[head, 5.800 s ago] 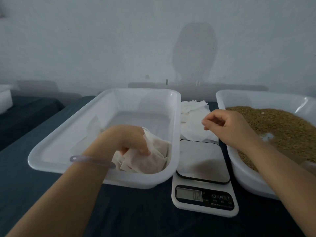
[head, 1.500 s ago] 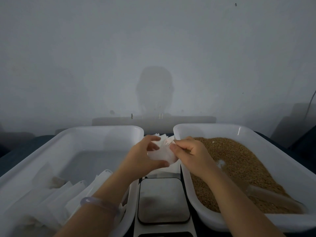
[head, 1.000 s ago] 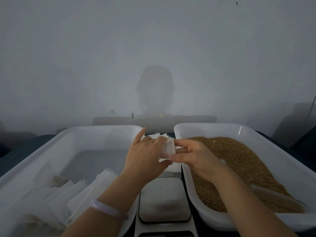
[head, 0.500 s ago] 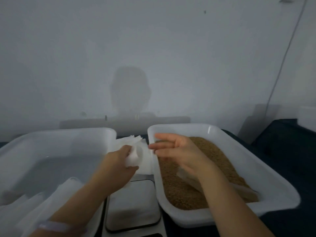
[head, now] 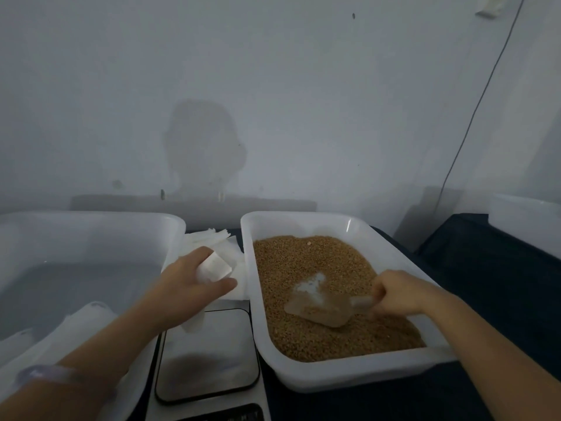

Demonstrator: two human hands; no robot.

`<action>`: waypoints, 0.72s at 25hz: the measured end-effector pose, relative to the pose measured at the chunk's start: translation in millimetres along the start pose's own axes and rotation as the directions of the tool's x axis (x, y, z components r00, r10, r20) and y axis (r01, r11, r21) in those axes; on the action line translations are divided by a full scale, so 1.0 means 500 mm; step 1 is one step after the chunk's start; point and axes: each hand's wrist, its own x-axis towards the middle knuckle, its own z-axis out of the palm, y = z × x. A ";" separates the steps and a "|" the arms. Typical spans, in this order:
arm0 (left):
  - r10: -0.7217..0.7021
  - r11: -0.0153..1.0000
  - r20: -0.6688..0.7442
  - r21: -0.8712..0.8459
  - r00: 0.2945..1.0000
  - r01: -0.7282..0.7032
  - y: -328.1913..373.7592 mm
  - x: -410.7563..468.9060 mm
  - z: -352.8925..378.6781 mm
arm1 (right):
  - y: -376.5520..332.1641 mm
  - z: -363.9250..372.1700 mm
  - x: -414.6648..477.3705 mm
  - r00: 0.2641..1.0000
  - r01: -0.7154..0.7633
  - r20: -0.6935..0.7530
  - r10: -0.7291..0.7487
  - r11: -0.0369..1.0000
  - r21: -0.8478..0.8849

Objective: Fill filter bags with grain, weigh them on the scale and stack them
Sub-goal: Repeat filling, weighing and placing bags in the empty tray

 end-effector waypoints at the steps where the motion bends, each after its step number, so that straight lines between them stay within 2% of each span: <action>1: -0.006 1.000 0.000 -0.005 1.000 0.006 0.000 0.000 0.000 | -0.007 -0.009 0.006 1.000 -0.003 -0.009 0.003 1.000 -0.018; 4: -0.017 1.000 0.016 -0.014 1.000 0.017 0.002 -0.002 -0.001 | -0.031 -0.018 0.035 1.000 -0.016 -0.016 0.016 1.000 0.008; 10: -0.028 1.000 0.026 0.003 0.999 0.028 0.003 -0.003 -0.003 | -0.090 0.004 0.126 0.991 0.040 -0.128 -0.036 0.999 0.036; 14: -0.031 0.999 0.026 -0.010 0.999 0.031 0.000 -0.005 -0.003 | -0.097 0.024 0.162 0.973 0.003 -0.231 -0.012 0.999 -0.038; 18: -0.034 0.999 0.032 -0.020 0.999 0.034 -0.002 -0.002 -0.002 | -0.088 0.036 0.159 0.987 0.098 -0.134 -0.090 0.994 0.050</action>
